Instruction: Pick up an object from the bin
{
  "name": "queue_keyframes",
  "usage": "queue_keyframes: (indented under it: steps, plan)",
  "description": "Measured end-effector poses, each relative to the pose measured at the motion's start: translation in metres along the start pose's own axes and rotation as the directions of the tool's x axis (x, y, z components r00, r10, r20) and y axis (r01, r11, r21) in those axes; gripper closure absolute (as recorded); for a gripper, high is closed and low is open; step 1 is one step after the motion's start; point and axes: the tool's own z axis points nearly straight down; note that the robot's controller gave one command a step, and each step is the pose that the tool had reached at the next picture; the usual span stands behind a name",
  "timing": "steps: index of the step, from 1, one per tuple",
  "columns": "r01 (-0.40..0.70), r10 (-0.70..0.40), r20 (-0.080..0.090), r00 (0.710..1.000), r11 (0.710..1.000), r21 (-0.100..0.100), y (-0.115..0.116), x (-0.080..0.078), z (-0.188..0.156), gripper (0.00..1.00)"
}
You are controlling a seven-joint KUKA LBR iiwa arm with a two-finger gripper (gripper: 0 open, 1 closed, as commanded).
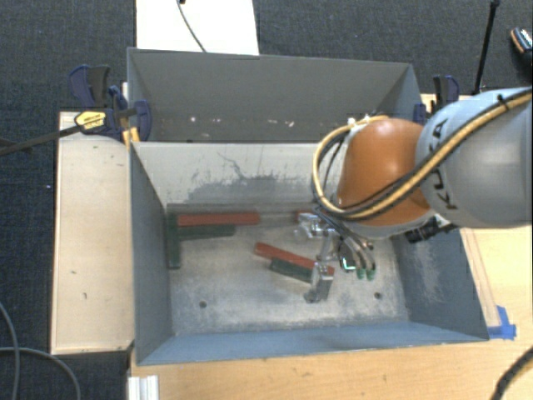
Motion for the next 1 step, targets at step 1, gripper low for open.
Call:
queue_keyframes:
  steps: [1]
  plan:
    - [-0.109, 0.109, 0.002, 0.994, 0.994, 0.000, -0.0112, 0.0062, 0.0706, 0.00]
